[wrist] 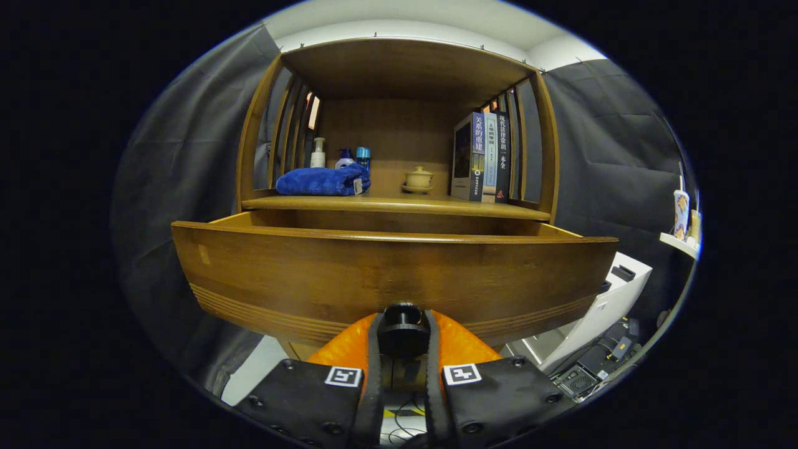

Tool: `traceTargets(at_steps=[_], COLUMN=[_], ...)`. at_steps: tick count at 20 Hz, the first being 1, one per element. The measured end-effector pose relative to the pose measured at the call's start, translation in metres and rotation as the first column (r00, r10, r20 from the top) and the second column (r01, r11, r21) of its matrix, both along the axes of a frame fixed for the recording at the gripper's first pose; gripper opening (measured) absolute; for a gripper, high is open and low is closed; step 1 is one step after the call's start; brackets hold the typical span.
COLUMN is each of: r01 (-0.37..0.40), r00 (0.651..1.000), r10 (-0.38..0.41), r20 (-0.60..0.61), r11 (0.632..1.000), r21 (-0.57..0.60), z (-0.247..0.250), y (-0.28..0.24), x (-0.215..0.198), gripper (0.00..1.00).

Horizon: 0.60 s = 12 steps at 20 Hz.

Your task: Pull open the drawer, take out the items inside it, and place them on the countertop above the cabinet.

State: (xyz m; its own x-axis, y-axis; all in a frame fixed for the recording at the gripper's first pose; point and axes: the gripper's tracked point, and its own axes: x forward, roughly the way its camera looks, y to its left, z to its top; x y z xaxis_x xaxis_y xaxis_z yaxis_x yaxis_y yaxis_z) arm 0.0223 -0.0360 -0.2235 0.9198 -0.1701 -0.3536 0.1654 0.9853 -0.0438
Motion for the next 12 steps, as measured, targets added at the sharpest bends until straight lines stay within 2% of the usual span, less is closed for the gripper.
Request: traceTargets(at_steps=[6,12], r01=[0.016,0.016], r00=[0.999,0.997], r10=[-0.017,-0.016], r20=[-0.037,-0.071], r11=[1.000,1.000], r21=[-0.001,-0.002], z=[-0.006,-0.006], y=[0.008,0.013], x=[-0.042,-0.062], gripper=[0.34,0.35])
